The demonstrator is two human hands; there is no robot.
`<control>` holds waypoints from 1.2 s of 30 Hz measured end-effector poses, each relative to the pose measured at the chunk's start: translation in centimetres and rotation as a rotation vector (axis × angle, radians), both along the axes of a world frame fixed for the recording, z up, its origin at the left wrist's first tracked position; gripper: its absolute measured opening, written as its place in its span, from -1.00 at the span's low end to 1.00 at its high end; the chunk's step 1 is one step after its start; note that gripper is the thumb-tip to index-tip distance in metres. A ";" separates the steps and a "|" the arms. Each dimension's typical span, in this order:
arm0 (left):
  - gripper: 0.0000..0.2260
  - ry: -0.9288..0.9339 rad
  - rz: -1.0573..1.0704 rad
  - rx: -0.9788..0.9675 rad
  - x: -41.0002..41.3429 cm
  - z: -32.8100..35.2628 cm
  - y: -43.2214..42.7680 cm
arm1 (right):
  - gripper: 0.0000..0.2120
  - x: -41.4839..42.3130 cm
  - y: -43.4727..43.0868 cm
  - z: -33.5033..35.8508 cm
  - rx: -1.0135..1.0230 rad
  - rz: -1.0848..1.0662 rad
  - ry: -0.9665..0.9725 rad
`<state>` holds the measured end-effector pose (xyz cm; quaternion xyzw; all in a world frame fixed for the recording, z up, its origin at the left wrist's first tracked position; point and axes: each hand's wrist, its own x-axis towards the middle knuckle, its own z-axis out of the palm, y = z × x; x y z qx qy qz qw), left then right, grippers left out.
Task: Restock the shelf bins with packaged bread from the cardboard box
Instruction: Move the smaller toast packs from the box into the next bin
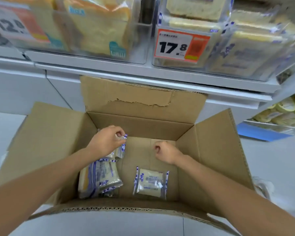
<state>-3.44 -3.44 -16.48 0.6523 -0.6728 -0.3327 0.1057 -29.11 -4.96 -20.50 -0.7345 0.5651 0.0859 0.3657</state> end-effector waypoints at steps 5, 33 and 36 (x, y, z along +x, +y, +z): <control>-0.89 0.056 0.048 0.137 1.7 -2.9 2.4 | -0.63 -0.1 3.1 -7.4 0.130 0.255 0.274; -0.70 0.387 0.672 0.038 12.2 7.0 3.5 | -0.70 8.8 -1.7 4.2 0.299 -0.468 -0.575; -0.70 0.415 0.734 0.031 14.3 7.2 4.2 | -0.70 10.3 -1.2 0.4 0.386 -0.482 -0.455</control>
